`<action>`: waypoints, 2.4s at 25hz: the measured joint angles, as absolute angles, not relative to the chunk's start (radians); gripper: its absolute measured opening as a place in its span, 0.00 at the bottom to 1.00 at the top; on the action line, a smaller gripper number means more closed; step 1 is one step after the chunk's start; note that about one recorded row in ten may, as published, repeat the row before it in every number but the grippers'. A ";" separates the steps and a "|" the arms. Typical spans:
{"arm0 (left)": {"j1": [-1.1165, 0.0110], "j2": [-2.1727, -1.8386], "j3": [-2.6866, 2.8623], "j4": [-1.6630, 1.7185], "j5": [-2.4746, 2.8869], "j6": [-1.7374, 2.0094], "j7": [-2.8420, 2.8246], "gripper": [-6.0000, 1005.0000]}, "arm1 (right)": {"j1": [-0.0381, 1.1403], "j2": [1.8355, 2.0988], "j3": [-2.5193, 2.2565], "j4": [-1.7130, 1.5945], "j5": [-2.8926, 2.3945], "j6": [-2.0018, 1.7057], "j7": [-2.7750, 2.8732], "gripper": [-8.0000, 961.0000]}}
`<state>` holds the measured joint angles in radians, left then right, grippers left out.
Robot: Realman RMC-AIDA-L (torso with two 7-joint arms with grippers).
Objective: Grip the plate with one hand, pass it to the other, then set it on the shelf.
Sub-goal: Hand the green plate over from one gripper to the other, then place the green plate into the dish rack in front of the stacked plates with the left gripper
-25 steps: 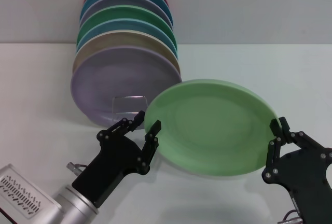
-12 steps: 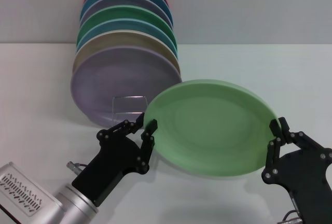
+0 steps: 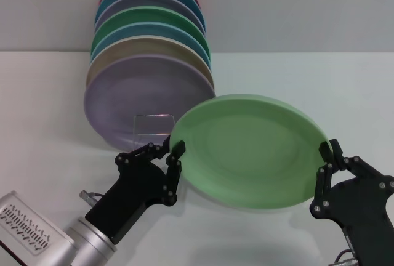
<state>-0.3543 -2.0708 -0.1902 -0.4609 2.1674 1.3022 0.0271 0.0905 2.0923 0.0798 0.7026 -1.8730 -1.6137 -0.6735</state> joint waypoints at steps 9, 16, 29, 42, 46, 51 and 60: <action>-0.356 -2.070 -0.190 -0.456 2.170 1.302 0.022 0.06 | 0.090 2.092 0.080 0.702 -1.876 -1.613 -0.673 0.09; -0.356 -2.069 -0.190 -0.455 2.167 1.302 0.020 0.06 | 0.094 2.092 0.070 0.698 -1.876 -1.614 -0.673 0.11; -0.332 -2.069 -0.224 -0.458 2.167 1.312 0.027 0.05 | 0.103 2.087 0.060 0.682 -1.880 -1.629 -0.667 0.13; -0.284 -2.062 -0.228 -0.440 2.170 1.514 0.016 0.04 | 0.118 2.084 -0.040 0.609 -1.881 -1.793 -0.531 0.34; -0.260 -2.062 -0.302 -0.433 2.168 1.605 0.015 0.04 | 0.125 2.086 -0.058 0.559 -1.880 -1.776 -0.495 0.34; -0.257 -2.064 -0.383 -0.409 2.169 1.652 0.023 0.04 | 0.124 2.086 -0.056 0.522 -1.872 -1.729 -0.470 0.34; -0.303 -2.067 -0.485 -0.271 2.171 1.783 0.081 0.04 | 0.120 2.086 -0.024 0.484 -1.840 -1.651 -0.470 0.34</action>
